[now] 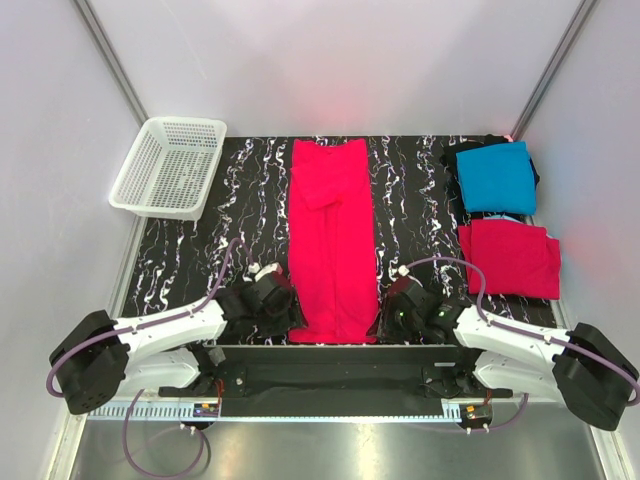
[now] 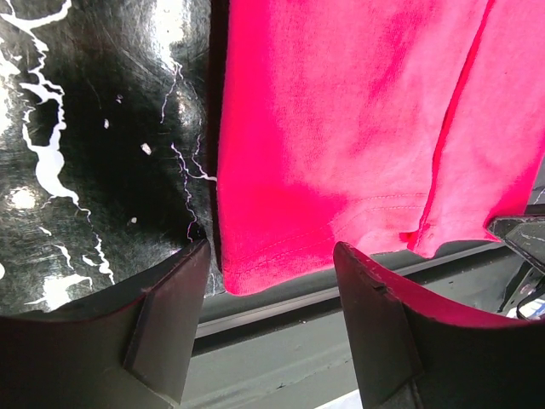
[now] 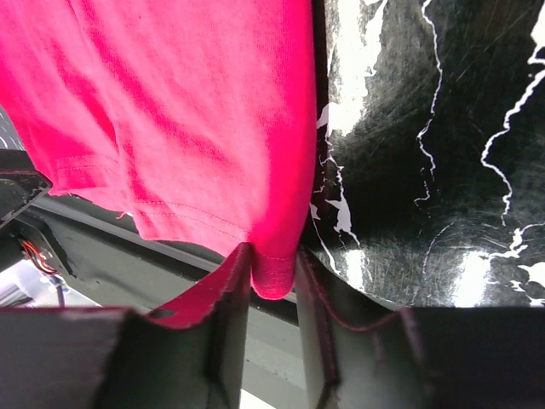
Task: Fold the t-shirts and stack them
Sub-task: Fold the tshirt
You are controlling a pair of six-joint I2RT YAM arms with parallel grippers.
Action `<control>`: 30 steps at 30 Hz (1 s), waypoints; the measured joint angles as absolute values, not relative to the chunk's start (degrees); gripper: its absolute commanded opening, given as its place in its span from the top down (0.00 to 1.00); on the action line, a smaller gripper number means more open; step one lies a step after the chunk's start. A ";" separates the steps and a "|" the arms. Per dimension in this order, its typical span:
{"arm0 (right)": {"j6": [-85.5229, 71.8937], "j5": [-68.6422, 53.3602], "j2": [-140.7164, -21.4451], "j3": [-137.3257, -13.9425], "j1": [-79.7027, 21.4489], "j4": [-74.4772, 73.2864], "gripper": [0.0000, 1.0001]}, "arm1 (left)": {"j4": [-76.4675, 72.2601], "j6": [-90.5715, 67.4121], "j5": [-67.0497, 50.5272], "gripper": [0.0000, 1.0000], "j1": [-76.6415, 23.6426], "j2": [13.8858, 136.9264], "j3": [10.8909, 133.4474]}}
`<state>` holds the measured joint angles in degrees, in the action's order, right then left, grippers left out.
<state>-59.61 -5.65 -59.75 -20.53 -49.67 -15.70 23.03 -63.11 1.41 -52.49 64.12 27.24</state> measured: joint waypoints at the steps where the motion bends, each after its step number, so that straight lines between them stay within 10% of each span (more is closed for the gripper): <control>1: -59.72 -5.67 -59.77 -20.51 -49.67 -15.66 0.69 | 23.05 -63.18 1.41 0.35 -52.49 64.12 27.24; 11: -59.88 -5.69 -60.31 -20.21 -49.67 -14.83 0.74 | 25.43 -64.97 2.13 0.51 -52.49 64.23 27.27; 23: -60.05 -5.72 -60.71 -19.99 -49.67 -14.41 0.81 | 28.36 -66.13 2.44 0.92 -52.47 64.90 27.24; 30: -60.31 -5.74 -61.34 -19.77 -49.67 -13.52 1.00 | 28.16 -65.98 2.33 1.00 -52.47 65.69 27.75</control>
<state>-60.31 -5.74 -61.34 -19.77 -49.67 -13.52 28.16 -65.98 2.33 -52.47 65.69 27.75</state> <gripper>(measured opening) 0.029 0.012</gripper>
